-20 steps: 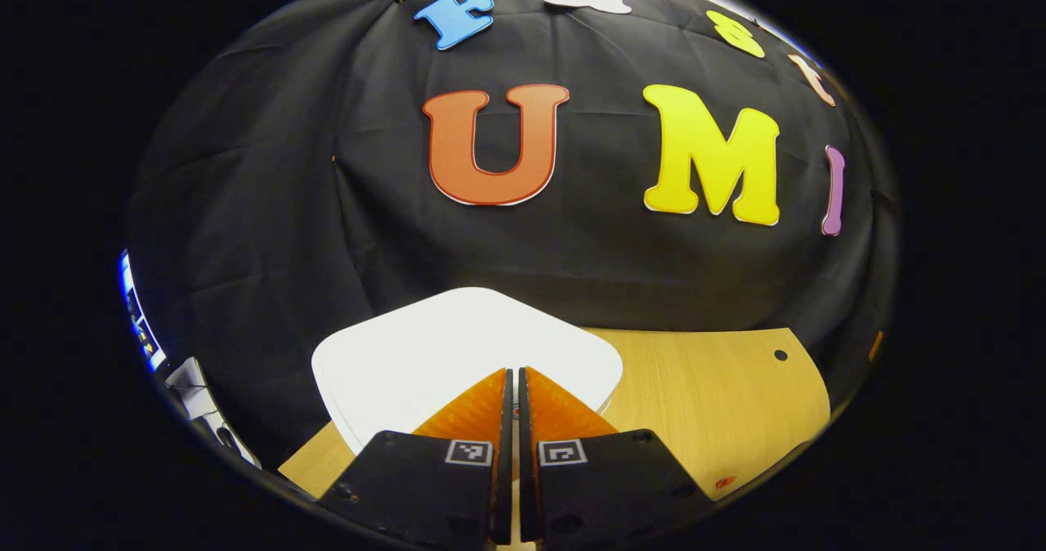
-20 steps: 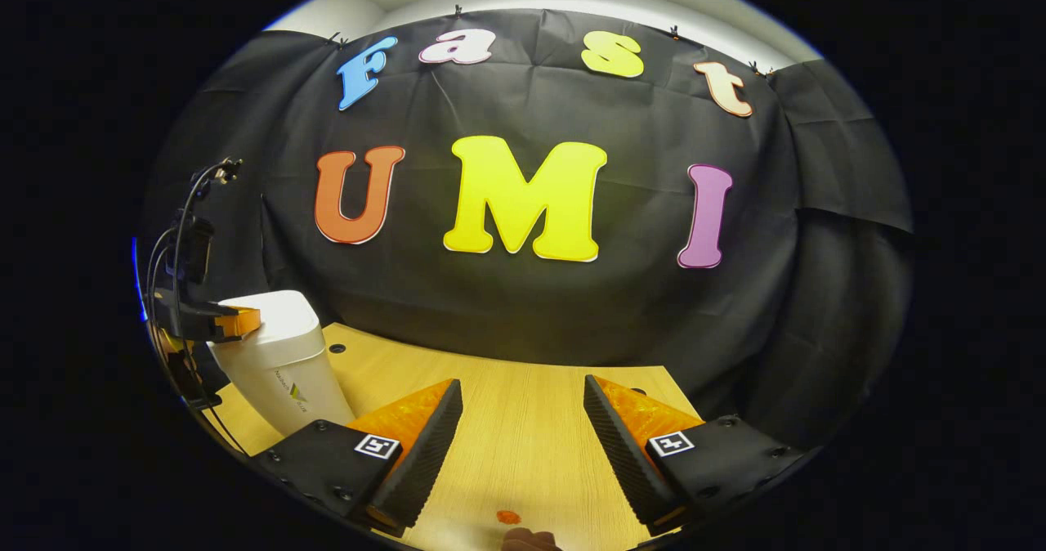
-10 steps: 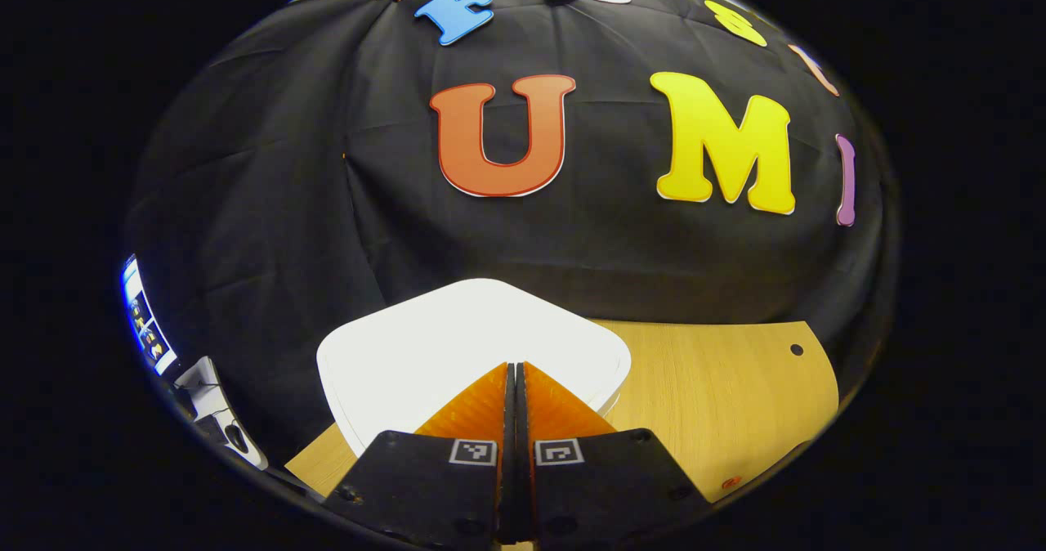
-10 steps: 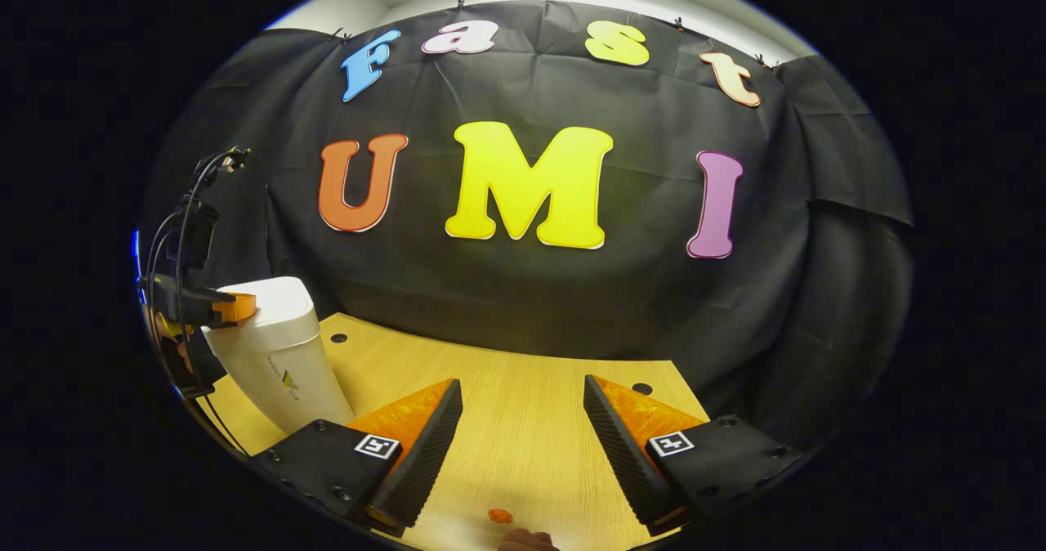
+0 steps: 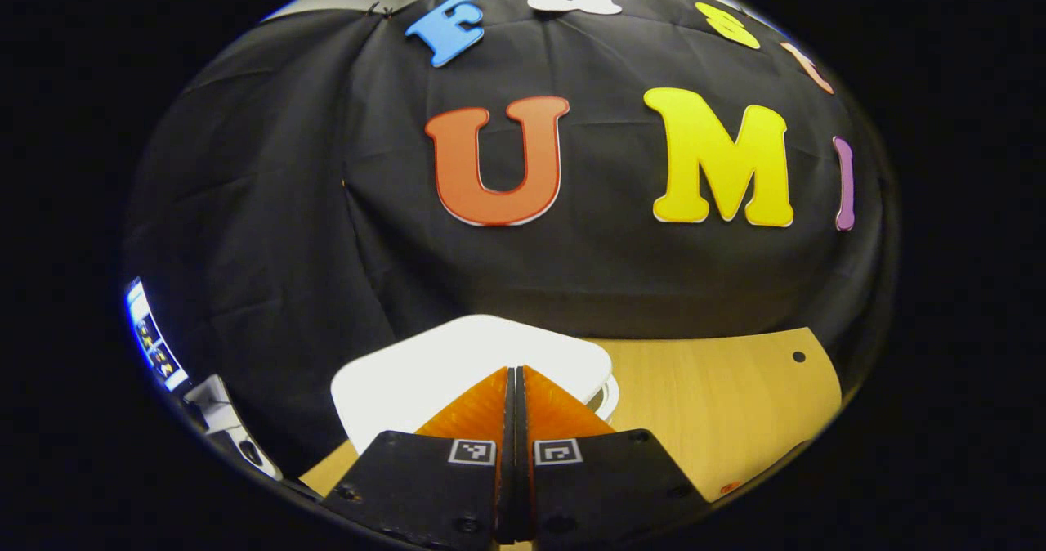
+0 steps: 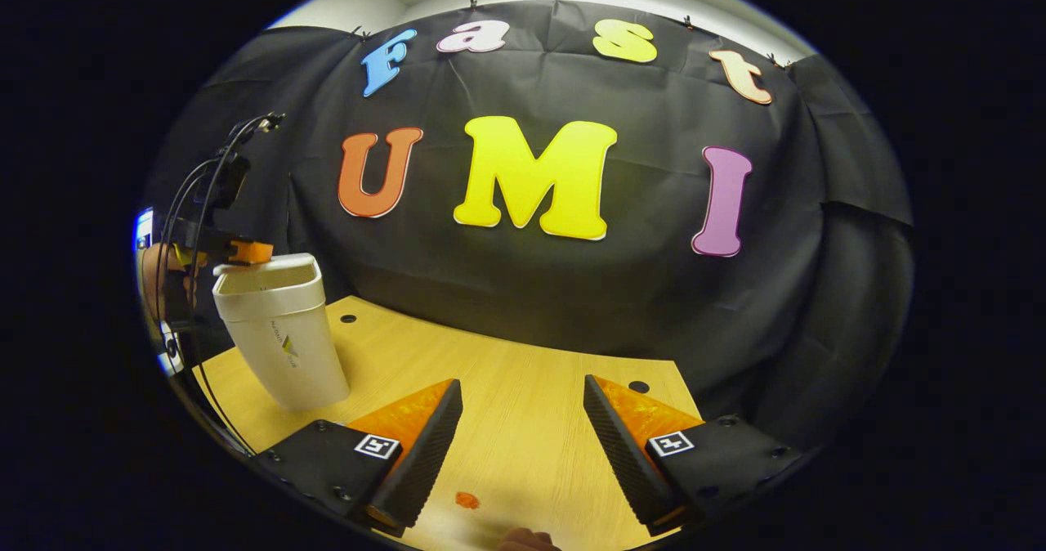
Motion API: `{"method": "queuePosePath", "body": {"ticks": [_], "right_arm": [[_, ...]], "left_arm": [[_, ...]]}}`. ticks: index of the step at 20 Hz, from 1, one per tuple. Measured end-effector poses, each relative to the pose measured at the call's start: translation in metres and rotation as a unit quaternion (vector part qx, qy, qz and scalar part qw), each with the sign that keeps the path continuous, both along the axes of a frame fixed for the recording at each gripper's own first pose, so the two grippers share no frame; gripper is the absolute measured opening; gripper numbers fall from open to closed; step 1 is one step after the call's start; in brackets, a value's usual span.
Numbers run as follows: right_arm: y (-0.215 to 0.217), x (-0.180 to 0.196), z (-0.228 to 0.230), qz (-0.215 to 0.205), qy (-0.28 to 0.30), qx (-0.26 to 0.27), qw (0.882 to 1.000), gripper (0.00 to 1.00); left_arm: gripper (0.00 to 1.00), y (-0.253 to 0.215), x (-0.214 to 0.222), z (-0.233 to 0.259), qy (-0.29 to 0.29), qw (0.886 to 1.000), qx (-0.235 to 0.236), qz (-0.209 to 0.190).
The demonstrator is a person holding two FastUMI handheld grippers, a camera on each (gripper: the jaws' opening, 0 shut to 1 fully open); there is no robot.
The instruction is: Press the lid of the desktop garbage bin to open it, pick up the crumpled paper on the desktop and throw it into the bin, then pick up the pop can on the desktop and drop it into the bin, and finally close the garbage bin lid.
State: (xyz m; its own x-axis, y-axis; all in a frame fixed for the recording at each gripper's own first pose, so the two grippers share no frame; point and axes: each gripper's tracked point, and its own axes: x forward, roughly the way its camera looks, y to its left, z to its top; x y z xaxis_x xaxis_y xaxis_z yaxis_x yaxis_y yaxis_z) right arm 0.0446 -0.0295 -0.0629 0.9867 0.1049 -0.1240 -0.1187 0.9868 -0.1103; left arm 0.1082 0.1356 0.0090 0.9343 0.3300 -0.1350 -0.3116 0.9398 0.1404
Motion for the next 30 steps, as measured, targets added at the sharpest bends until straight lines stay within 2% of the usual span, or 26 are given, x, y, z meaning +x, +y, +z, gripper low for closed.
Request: {"method": "queuePosePath", "body": {"ticks": [2,6,7,10,11,14,15,16,19,23,26,30], "right_arm": [[-0.009,-0.003,-0.004,0.007,0.004,0.007,1.000,0.94],[-0.033,-0.006,-0.010,0.017,0.011,0.024,1.000,0.94],[-0.040,-0.006,-0.011,0.018,0.013,0.027,0.999,0.94],[-0.061,-0.007,-0.013,0.023,0.009,0.026,0.999,0.94],[-0.066,-0.009,-0.015,0.027,0.006,0.018,0.999,0.94],[-0.069,-0.012,-0.035,0.043,0.021,0.011,0.999,0.94],[-0.068,-0.015,-0.042,0.046,0.027,0.006,0.999,0.94],[-0.065,-0.015,-0.049,0.047,0.034,-0.003,0.998,0.94],[-0.054,-0.020,-0.066,0.048,0.044,-0.025,0.998,0.95],[-0.034,-0.017,-0.085,0.044,0.066,-0.023,0.997,0.95],[-0.017,-0.013,-0.101,0.045,0.086,-0.030,0.995,0.94],[-0.001,-0.003,-0.132,0.034,0.114,-0.048,0.992,0.94]], "left_arm": [[0.03,-0.010,-0.008,0.023,-0.025,1.000,0.011,-0.005],[0.20,-0.037,-0.024,0.041,-0.037,0.999,0.020,-0.008],[0.28,-0.048,-0.030,0.045,-0.043,0.999,0.023,-0.015],[0.31,-0.073,-0.050,0.048,-0.059,0.998,0.016,-0.019],[0.55,-0.083,-0.058,0.047,-0.064,0.998,0.014,-0.022],[0.66,-0.108,-0.074,0.034,-0.063,0.997,0.024,-0.033],[0.75,-0.115,-0.078,0.027,-0.063,0.997,0.024,-0.040],[0.77,-0.124,-0.079,0.018,-0.055,0.997,0.023,-0.052],[0.99,-0.142,-0.092,-0.013,-0.014,0.997,0.024,-0.072],[0.99,-0.155,-0.103,-0.025,-0.014,0.995,0.015,-0.094],[0.99,-0.164,-0.106,-0.046,0.005,0.993,0.000,-0.120],[0.99,-0.157,-0.107,-0.074,0.036,0.990,0.010,-0.134]]}}
